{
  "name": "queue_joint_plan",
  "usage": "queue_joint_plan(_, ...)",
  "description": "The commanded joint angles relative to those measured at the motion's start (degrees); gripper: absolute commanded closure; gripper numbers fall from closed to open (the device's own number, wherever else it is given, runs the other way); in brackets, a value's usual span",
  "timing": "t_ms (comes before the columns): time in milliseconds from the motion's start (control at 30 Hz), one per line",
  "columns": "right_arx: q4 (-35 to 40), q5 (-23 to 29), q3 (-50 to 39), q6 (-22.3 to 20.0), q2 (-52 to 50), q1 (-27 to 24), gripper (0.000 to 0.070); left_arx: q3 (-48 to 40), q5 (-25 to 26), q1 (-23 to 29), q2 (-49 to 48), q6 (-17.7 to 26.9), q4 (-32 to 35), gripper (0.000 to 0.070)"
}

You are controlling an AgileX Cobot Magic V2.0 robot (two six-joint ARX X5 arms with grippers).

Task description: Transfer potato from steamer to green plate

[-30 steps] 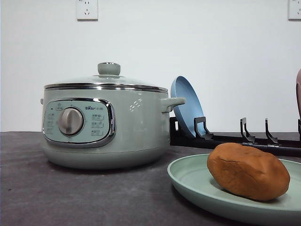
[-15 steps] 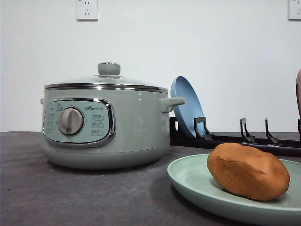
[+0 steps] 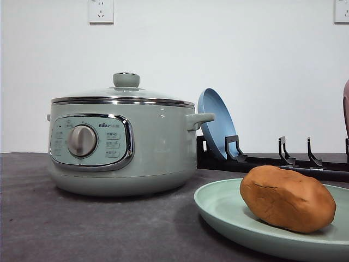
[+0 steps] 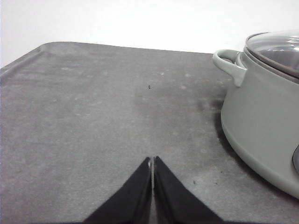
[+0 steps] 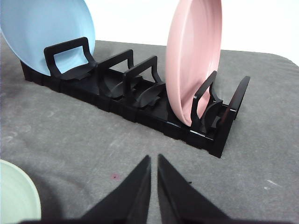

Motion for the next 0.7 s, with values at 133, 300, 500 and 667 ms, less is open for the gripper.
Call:
queue_joint_plan(133,-0.4,0.2,-0.3,-0.4,-0.2,0.4,0.0687,-1.2,-0.4,0.0,-0.1,-0.1,-0.3,0.07)
queue_joint_plan(300,1.0,0.0,-0.3,-0.5,-0.2,0.4,0.0687,-1.2,-0.4,0.0,-0.1,-0.1,-0.3,0.07)
queue_joint_plan(500,1.0,0.0,-0.3,-0.5,-0.2,0.3,0.0687,-1.2,-0.4,0.0,-0.1,-0.1,-0.3,0.07)
queue_joint_plan(667,1.0,0.0,-0.3,-0.4,-0.2,0.3,0.0687,-1.2,-0.4,0.0,-0.1,-0.1,-0.3,0.07)
